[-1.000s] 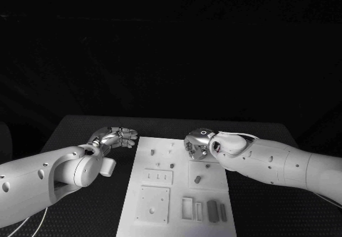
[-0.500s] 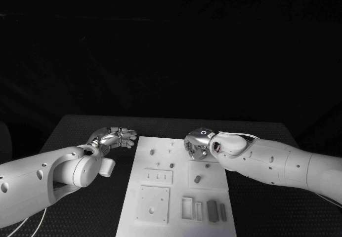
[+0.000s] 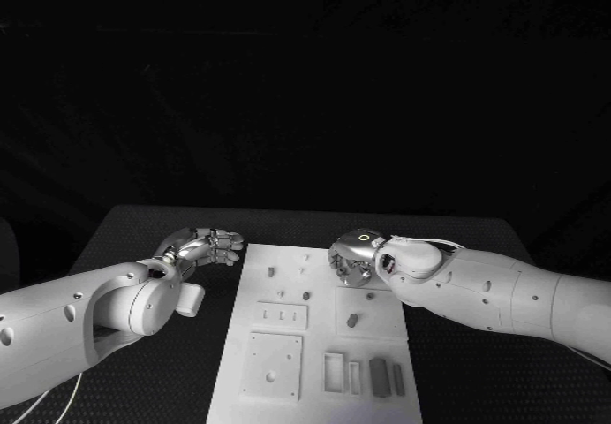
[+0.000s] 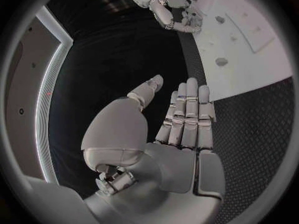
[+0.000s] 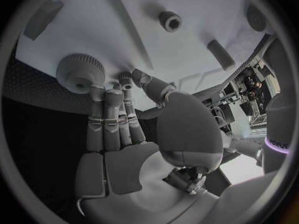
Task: Assemble the parts on the task board
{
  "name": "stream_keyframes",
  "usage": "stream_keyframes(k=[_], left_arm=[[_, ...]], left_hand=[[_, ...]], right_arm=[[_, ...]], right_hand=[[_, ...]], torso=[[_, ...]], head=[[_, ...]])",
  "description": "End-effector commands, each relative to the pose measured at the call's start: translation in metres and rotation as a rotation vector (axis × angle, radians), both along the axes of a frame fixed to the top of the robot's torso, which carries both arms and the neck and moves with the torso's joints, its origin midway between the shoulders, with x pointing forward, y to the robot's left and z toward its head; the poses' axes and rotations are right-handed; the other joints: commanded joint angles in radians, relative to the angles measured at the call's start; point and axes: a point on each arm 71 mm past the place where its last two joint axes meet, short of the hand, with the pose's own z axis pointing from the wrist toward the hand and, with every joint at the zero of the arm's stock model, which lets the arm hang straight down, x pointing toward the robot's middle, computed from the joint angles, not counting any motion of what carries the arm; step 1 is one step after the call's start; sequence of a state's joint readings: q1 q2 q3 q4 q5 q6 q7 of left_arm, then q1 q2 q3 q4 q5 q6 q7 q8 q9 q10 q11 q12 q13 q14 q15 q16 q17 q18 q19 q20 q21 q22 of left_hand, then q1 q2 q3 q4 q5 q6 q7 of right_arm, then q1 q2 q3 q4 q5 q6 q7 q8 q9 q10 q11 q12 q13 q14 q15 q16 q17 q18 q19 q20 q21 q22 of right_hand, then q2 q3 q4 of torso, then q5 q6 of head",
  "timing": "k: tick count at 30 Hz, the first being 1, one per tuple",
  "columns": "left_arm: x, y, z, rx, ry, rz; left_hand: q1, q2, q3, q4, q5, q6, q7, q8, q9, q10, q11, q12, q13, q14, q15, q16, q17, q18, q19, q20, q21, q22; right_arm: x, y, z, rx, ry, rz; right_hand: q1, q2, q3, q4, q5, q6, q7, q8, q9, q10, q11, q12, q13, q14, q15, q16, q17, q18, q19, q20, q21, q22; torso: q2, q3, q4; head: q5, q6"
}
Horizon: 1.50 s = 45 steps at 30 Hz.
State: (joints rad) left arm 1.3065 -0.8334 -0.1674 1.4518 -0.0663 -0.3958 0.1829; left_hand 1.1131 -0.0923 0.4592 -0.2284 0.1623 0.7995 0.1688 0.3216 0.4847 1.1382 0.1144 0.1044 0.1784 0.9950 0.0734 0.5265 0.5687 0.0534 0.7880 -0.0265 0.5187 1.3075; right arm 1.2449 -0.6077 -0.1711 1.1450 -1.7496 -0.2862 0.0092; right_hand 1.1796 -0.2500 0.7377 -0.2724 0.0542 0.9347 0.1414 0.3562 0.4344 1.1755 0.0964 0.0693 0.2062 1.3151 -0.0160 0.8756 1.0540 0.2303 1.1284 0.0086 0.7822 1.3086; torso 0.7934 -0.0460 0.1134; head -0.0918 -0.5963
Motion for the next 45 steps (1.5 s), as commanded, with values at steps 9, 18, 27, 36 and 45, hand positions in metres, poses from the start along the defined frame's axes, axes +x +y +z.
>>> stream_keyframes(k=[9,18,27,36,45], left_arm=[[0.000,-0.002,0.001,-0.008,-0.003,-0.016],[0.000,-0.002,0.001,-0.007,-0.003,-0.016],[0.000,-0.002,0.001,-0.007,-0.003,-0.015],[0.000,-0.002,0.001,-0.007,-0.002,-0.016],[0.001,-0.002,0.001,-0.006,-0.003,-0.013]], left_hand=[[-0.007,0.000,0.006,-0.001,-0.006,-0.006,-0.002,-0.004,0.002,-0.004,0.003,-0.008,0.002,0.003,0.001,-0.005,0.002,0.007,-0.009,0.001,0.006,0.020],[-0.007,0.001,0.006,-0.001,-0.006,-0.005,-0.002,-0.004,0.002,-0.004,0.003,-0.008,0.002,0.004,0.001,-0.005,0.003,0.007,-0.009,0.001,0.007,0.020],[-0.008,0.002,0.007,-0.002,-0.006,-0.005,-0.003,-0.004,0.002,-0.003,0.003,-0.009,0.003,0.004,0.001,-0.006,0.004,0.007,-0.010,0.001,0.007,0.020],[-0.008,0.002,0.008,-0.003,-0.007,-0.005,-0.003,-0.004,0.003,-0.003,0.002,-0.010,0.003,0.004,0.001,-0.006,0.005,0.007,-0.010,0.001,0.008,0.020],[-0.008,0.002,0.008,-0.004,-0.007,-0.005,-0.003,-0.004,0.003,-0.003,0.002,-0.010,0.004,0.004,0.001,-0.007,0.006,0.007,-0.010,0.001,0.008,0.020]], right_arm=[[-0.003,-0.005,-0.011,-0.061,0.038,-0.006],[-0.003,-0.004,-0.011,-0.064,0.020,0.001],[-0.003,-0.001,-0.009,-0.060,-0.005,0.010],[-0.004,0.001,-0.006,-0.040,-0.040,-0.019],[-0.004,0.008,0.014,0.006,-0.117,-0.072]], right_hand=[[0.027,0.003,0.019,-0.008,-0.006,0.025,-0.009,0.009,0.007,0.044,-0.010,0.019,0.009,-0.006,-0.010,0.016,-0.009,0.032,-0.006,-0.002,0.016,0.020],[0.040,0.021,0.040,-0.005,-0.006,0.055,-0.020,0.024,0.017,0.080,-0.022,0.032,0.019,-0.004,-0.021,0.026,-0.015,0.032,-0.004,-0.003,0.025,0.019],[0.043,0.037,0.061,0.000,-0.006,0.086,-0.031,0.038,0.028,0.116,-0.036,0.044,0.031,0.001,-0.035,0.035,-0.022,0.032,0.004,-0.008,0.036,0.019],[0.024,0.039,0.068,0.013,-0.006,0.105,-0.039,0.045,0.038,0.138,-0.044,0.050,0.041,0.003,-0.042,0.040,-0.030,0.032,0.011,-0.011,0.047,0.019],[0.011,0.044,0.058,0.020,-0.006,0.116,-0.044,0.049,0.045,0.147,-0.048,0.050,0.046,0.005,-0.047,0.046,-0.034,0.032,0.010,-0.015,0.054,0.020]], torso=[[0.002,-0.0002,0.0010],[0.002,-0.0001,0.0003],[0.003,-0.0010,0.0013],[0.003,-0.0018,0.0008],[0.003,-0.0022,0.0008]], head=[[-0.002,0.000],[-0.004,0.001],[-0.006,0.002],[-0.006,0.003],[-0.006,0.010]])
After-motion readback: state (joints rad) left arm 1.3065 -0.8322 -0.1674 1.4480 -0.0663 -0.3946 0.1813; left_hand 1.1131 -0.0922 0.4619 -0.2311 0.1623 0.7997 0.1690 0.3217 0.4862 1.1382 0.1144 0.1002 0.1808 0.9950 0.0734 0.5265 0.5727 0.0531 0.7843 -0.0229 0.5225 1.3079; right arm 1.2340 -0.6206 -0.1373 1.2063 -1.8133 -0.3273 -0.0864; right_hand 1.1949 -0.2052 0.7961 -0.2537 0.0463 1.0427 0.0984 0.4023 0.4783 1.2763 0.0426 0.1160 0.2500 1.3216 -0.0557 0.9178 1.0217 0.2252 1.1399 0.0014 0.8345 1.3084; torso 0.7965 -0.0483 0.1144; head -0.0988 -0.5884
